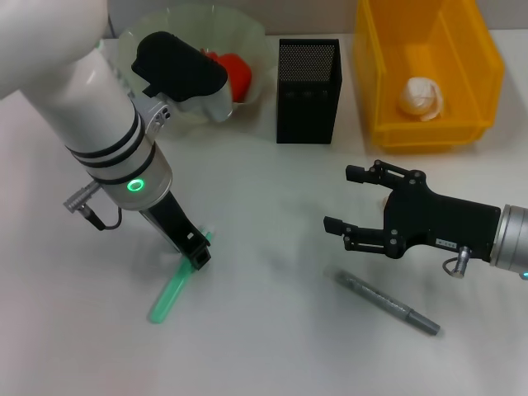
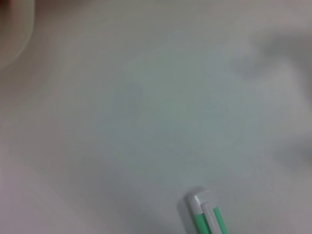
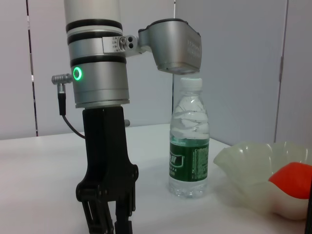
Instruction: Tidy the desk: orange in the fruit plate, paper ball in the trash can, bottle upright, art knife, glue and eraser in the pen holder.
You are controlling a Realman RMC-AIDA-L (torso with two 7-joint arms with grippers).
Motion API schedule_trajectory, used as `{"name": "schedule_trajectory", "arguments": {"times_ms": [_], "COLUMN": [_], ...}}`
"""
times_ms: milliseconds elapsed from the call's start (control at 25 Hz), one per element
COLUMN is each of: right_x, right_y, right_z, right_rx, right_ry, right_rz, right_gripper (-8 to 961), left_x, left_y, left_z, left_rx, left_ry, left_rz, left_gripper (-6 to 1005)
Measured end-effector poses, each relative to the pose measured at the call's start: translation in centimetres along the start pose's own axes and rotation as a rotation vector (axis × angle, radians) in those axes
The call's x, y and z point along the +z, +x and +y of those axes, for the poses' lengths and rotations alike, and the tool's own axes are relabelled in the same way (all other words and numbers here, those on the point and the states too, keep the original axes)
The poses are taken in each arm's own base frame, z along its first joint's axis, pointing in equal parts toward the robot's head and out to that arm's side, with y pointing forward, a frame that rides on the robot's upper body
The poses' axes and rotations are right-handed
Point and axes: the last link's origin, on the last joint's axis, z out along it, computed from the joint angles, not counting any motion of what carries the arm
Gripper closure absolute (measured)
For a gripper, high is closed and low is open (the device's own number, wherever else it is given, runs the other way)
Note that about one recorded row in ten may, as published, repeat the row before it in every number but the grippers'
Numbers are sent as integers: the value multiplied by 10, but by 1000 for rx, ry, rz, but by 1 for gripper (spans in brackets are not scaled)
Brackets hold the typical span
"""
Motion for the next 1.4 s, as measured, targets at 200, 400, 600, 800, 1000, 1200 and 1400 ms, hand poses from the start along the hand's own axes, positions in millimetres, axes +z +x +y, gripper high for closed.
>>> {"name": "schedule_trajectory", "arguments": {"times_ms": [200,400,600,800,1000,1200,1400], "right_x": [0,0,0,0,0,0,1], "right_y": [0,-1,-1,-1,-1,-1,-1], "right_z": [0,0,0,0,0,0,0], "right_rx": [0,0,0,0,0,1,2], "right_ry": [0,-2,-3,-3,-4,-3,-3], "right_rz": [0,-2,-2,-3,-3,-4,-8], "right_gripper": [157,158,159,160,160,161,162], "left_x": [0,0,-1,-1,0,1,3], "left_y": [0,0,0,0,0,-1,-3], "left_z": [1,1,1,2,2,2,1], "left_rx": [5,6,7,11,18,18,17], "left_ry": [1,0,0,0,3,6,6], "left_rz": [-5,-8,-10,-11,-14,-17,-29], "left_gripper": [631,632,632,633,634,634,635]}}
